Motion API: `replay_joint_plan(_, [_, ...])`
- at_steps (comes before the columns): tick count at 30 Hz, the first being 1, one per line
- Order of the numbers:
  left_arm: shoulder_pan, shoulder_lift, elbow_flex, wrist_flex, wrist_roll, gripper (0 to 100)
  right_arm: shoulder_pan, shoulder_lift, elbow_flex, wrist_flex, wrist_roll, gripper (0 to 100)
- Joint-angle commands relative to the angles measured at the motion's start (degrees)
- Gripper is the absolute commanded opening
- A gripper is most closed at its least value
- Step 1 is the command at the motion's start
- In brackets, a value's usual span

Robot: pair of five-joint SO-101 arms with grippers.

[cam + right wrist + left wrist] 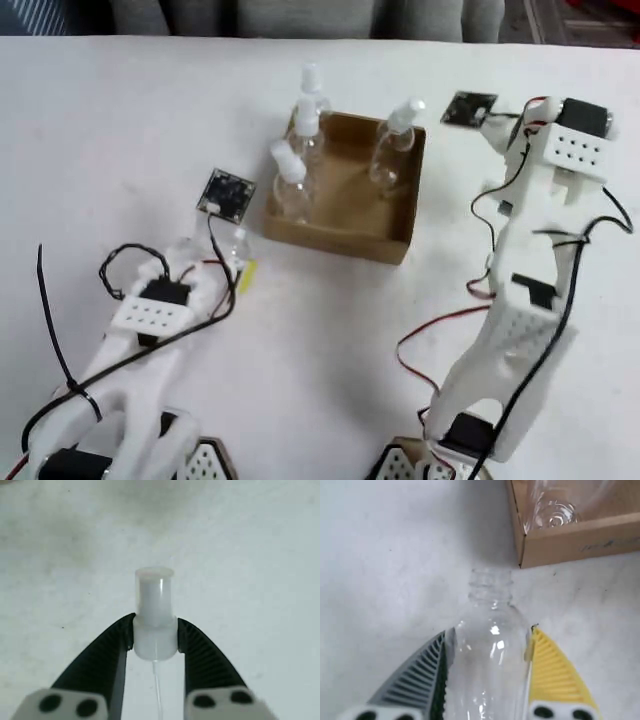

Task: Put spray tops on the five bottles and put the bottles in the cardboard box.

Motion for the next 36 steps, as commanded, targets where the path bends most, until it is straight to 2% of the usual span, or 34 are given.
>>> replay_joint_plan(1, [-0.1,-2.3,-0.3,-1.6,-0.3,2,1.4,-12.5,5.7,1.8,-13.0,1.6])
replay_joint_plan(6, [1.2,-2.8,-0.4,-1.6,-0.2,2,1.6,-20.7,15.2,1.8,-35.3,1.6])
replay_joint_plan(8, [1.5,-5.5,-0.4,-0.9,-0.2,2,1.5,-23.1,19.6,1.8,-41.1,1.6])
replay_joint_plan(10, [1.5,-10.7,-0.4,2.8,-0.2,2,0.8,-25.4,24.4,1.7,-43.9,1.6])
replay_joint_plan(16, [4.0,-31.3,0.0,15.0,-0.1,2,-2.4,-32.7,33.1,1.0,-45.0,1.6])
replay_joint_plan(21, [6.5,-45.5,-0.4,18.0,-0.1,2,-5.0,-40.0,33.3,-3.7,-57.3,1.6])
replay_joint_plan(24, [8.0,-50.9,-0.4,17.7,-0.1,2,-7.2,-43.6,33.5,-8.1,-65.7,1.9])
replay_joint_plan(27, [9.2,-53.9,-0.2,17.4,1.5,2,-9.5,-45.0,33.6,-12.0,-69.5,2.0])
replay_joint_plan(29, [9.2,-54.7,1.1,14.9,7.2,2,-11.8,-44.8,34.7,-12.7,-69.5,2.1])
replay_joint_plan(33, [9.5,-55.0,8.4,4.8,21.1,2,-16.4,-44.8,44.0,-17.2,-69.4,1.7])
replay_joint_plan(36, [9.6,-55.0,13.0,-2.1,25.1,2,-18.2,-46.8,49.5,-23.9,-69.5,1.7])
